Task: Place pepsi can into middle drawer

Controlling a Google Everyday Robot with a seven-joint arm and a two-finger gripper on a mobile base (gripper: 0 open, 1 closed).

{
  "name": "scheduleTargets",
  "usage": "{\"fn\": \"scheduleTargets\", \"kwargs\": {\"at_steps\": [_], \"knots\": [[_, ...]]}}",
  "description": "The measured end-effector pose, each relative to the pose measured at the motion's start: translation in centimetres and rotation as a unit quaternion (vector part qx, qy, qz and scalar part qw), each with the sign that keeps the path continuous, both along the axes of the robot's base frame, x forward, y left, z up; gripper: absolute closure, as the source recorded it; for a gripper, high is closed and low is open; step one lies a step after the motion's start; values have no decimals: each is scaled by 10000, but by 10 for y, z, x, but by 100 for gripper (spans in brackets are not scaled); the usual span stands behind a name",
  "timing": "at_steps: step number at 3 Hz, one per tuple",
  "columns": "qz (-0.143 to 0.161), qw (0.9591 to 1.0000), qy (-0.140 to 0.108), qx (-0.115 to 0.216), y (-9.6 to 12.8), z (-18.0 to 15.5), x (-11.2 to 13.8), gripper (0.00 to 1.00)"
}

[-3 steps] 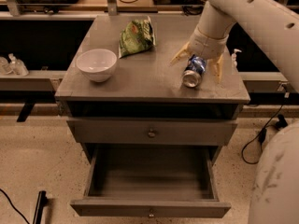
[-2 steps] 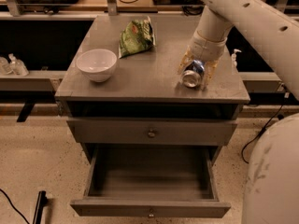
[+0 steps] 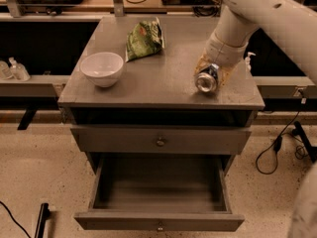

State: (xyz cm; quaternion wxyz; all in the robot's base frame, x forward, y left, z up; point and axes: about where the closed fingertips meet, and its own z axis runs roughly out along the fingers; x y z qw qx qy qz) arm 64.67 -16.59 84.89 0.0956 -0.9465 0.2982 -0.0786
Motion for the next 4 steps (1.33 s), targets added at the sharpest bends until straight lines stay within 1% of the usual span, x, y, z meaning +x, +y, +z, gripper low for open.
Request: {"fn": "scheduleTargets", "kwargs": {"at_steps": [1, 2, 3, 4], "knots": [[-913, 9955, -202, 170, -13, 22, -28, 100], [-1745, 9841, -297, 139, -19, 35, -76, 100], [-2465, 9686, 181, 264, -12, 6, -126, 100], [-3168, 9414, 795, 837, 2, -25, -165, 100]]}}
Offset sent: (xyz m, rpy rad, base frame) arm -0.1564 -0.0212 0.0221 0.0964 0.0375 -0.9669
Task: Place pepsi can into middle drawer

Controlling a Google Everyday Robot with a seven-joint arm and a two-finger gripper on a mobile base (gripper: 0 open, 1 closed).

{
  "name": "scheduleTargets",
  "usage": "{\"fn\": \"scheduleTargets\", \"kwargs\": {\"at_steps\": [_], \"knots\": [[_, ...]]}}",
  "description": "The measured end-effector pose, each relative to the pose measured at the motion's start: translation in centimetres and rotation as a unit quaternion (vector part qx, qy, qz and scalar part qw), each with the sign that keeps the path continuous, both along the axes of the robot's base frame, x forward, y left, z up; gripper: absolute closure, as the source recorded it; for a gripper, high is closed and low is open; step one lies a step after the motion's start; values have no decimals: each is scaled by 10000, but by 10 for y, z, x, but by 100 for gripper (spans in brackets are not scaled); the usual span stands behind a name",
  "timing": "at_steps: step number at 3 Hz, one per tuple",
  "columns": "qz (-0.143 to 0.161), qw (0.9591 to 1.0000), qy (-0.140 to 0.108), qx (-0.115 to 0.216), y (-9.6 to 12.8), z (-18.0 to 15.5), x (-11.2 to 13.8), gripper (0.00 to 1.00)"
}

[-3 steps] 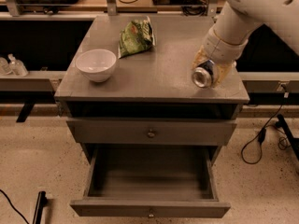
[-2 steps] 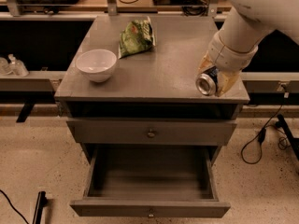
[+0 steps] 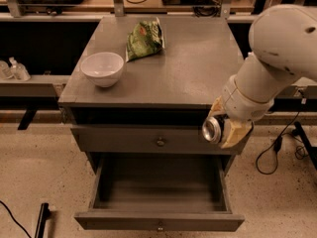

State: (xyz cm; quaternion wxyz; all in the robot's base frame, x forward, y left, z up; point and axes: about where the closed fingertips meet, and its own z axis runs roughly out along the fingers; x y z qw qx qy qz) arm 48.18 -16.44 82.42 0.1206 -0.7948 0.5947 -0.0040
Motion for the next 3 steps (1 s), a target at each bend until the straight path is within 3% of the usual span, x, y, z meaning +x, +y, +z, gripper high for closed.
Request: {"fn": "scheduleTargets", "kwargs": {"at_steps": [2, 3], "knots": [[-29, 9987, 313, 409, 4, -11, -5, 100], [-478, 9905, 952, 867, 18, -57, -22, 100]]}}
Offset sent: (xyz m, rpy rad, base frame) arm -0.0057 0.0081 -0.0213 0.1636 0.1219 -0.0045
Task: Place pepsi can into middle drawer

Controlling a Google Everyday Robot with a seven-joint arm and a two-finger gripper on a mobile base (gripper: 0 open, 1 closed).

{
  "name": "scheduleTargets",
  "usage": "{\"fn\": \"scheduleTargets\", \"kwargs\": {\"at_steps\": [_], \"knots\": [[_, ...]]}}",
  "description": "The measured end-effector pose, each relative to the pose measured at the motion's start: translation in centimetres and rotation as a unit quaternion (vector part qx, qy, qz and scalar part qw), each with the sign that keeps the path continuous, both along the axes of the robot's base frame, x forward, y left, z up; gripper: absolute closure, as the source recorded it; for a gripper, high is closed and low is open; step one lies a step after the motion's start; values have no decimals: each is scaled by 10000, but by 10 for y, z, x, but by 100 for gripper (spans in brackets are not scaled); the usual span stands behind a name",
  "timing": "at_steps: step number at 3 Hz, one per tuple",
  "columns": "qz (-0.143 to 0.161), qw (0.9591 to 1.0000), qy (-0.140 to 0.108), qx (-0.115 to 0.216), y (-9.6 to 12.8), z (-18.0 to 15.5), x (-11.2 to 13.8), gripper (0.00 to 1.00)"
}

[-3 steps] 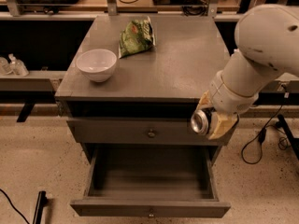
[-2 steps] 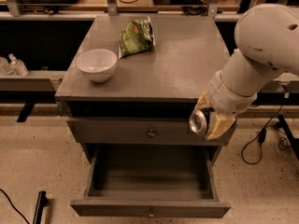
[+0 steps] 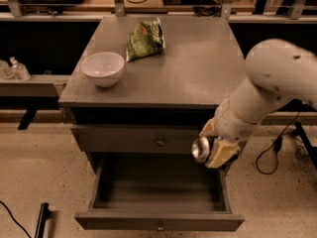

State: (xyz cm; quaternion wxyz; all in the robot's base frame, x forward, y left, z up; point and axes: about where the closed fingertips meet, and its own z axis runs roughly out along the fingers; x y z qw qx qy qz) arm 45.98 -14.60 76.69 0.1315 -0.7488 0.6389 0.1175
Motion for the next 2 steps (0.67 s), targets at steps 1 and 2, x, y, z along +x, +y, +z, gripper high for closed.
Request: {"fn": "scheduleTargets", "kwargs": {"at_steps": [1, 2], "knots": [[-459, 9938, 964, 312, 21, -74, -29, 100], [-692, 9900, 1130, 491, 37, -112, -43, 100]]}}
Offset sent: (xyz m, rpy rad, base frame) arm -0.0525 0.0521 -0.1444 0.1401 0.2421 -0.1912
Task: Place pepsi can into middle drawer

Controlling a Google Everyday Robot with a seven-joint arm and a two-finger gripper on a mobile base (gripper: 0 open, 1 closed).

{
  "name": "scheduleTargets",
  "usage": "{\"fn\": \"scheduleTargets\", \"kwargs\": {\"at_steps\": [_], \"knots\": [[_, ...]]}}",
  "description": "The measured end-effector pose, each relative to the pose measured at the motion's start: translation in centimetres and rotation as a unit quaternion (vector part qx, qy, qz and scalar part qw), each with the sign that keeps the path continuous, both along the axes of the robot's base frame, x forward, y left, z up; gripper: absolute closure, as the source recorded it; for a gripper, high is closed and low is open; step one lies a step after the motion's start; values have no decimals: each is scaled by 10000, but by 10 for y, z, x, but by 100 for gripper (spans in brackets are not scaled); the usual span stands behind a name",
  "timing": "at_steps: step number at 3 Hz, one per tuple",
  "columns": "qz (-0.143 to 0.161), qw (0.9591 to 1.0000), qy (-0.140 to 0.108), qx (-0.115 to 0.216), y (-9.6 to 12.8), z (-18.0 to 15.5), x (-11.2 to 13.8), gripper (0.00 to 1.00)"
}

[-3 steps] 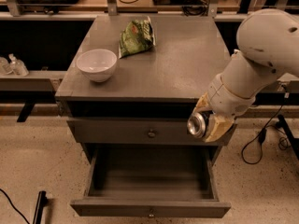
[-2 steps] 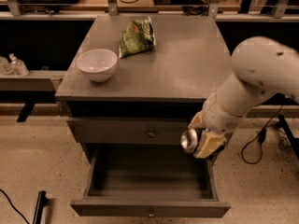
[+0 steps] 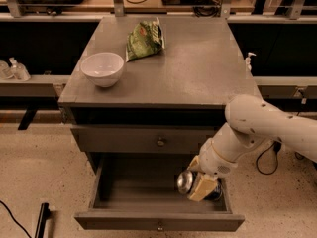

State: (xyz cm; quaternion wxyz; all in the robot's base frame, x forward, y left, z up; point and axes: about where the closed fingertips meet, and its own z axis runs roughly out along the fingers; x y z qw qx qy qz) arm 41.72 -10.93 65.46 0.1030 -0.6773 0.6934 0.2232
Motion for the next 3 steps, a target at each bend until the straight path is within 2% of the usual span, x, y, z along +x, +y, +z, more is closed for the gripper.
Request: {"fn": "scheduleTargets", "kwargs": {"at_steps": [1, 2, 3], "knots": [[-4, 10000, -13, 1, 0, 0, 1, 100], [-179, 9998, 22, 80, -4, -18, 15, 100], [-564, 9981, -265, 28, -20, -37, 30, 100]]}}
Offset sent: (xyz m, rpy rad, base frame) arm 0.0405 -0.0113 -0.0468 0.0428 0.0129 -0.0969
